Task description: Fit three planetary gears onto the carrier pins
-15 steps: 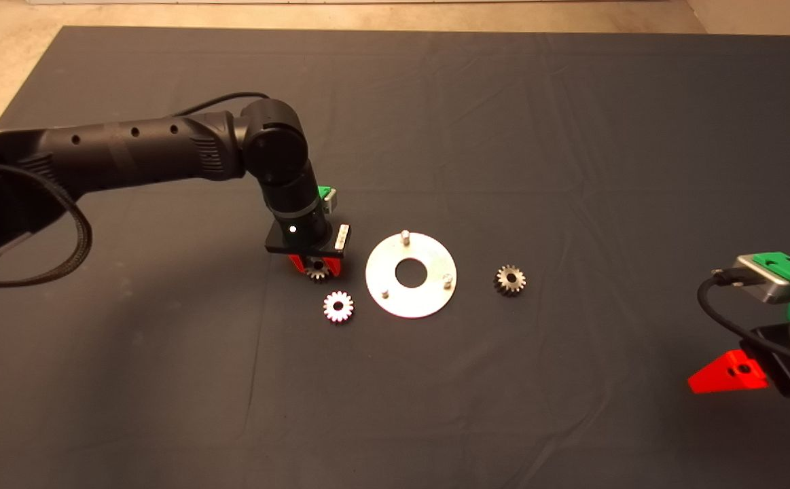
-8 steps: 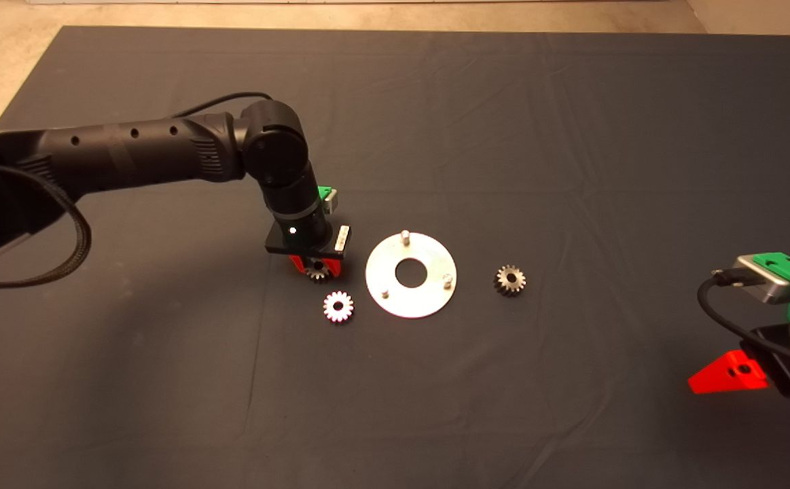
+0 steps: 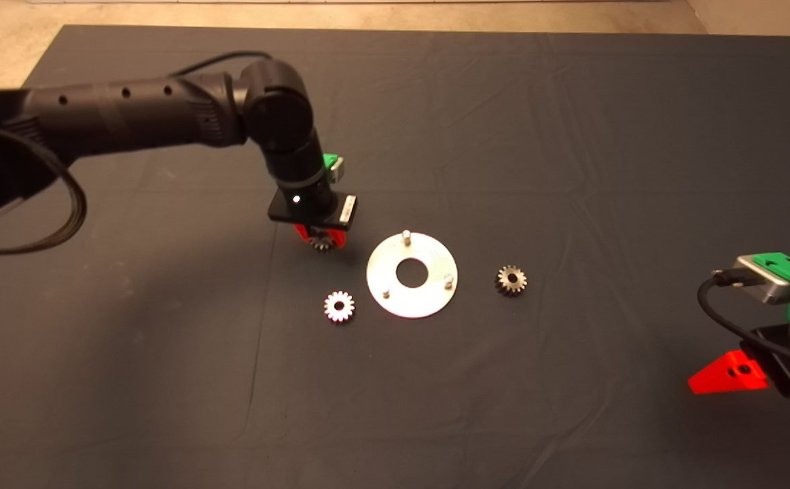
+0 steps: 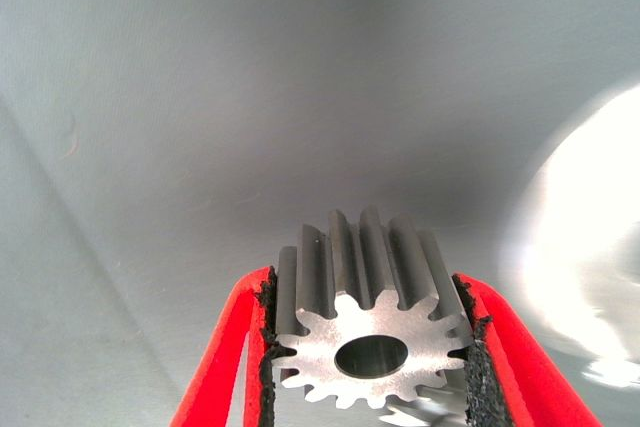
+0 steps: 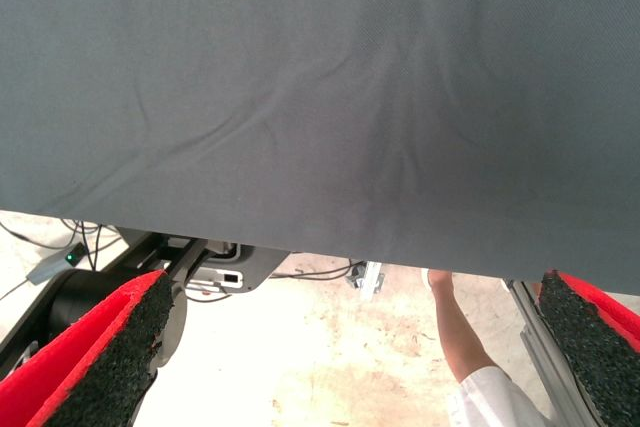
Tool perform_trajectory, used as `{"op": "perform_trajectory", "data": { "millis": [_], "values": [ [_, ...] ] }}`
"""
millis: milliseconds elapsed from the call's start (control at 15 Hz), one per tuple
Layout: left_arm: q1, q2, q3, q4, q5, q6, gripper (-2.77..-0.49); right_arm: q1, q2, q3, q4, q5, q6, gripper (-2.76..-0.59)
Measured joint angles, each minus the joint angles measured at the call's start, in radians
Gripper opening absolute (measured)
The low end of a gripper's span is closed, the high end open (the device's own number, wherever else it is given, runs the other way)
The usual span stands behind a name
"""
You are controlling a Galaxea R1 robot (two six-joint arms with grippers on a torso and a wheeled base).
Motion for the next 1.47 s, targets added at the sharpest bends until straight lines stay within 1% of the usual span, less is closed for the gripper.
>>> {"op": "perform_trajectory", "data": {
  "millis": [133, 200, 267, 400, 467, 533, 667, 733, 867, 1000, 1133, 1200, 1467],
  "values": [
    [-0.002, 0.053, 0.001, -0.024, 0.007, 0.021, -2.35, 0.000, 0.000, 0.000, 0.000, 0.000, 0.000, -0.63],
    [-0.002, 0.065, 0.002, -0.041, 0.003, 0.030, -2.35, 0.000, 0.000, 0.000, 0.000, -0.001, 0.000, -0.63],
    [-0.002, 0.064, 0.003, -0.057, 0.006, 0.049, -2.35, 0.000, -0.001, 0.000, 0.000, -0.002, 0.000, -0.63],
    [-0.002, 0.059, 0.000, -0.072, 0.025, 0.096, -2.35, 0.000, 0.000, 0.000, 0.000, -0.002, 0.000, -0.63],
    [-0.002, 0.060, -0.001, -0.076, 0.030, 0.106, -2.35, 0.000, 0.000, 0.000, 0.000, -0.002, 0.000, -0.63],
    [-0.002, 0.062, -0.002, -0.079, 0.029, 0.118, -2.35, 0.000, 0.000, 0.000, 0.000, 0.000, 0.000, -0.63],
    [-0.005, 0.073, -0.003, -0.080, 0.025, 0.123, -2.35, 0.000, -0.001, 0.000, 0.000, -0.001, 0.000, -0.63],
    [-0.009, 0.085, -0.009, -0.083, 0.025, 0.136, -2.35, 0.000, 0.000, 0.000, 0.001, -0.002, 0.000, -0.63],
    [-0.017, 0.124, -0.043, -0.085, 0.026, 0.158, -2.35, 0.000, 0.000, 0.000, 0.001, 0.000, 0.000, -0.63],
    [-0.018, 0.166, -0.071, -0.086, 0.022, 0.185, -2.35, 0.000, 0.000, 0.000, 0.001, 0.000, 0.000, -0.63],
    [-0.018, 0.190, -0.085, -0.088, 0.010, 0.203, -2.35, 0.000, 0.000, 0.000, 0.001, -0.002, 0.000, -0.63],
    [-0.018, 0.194, -0.097, -0.091, 0.009, 0.211, -2.36, 0.000, 0.000, 0.000, 0.001, -0.002, 0.000, -0.63],
    [-0.018, 0.205, -0.207, -0.091, 0.014, 0.268, -2.35, 0.000, 0.000, 0.000, 0.001, -0.002, 0.000, -0.63]
  ]
}}
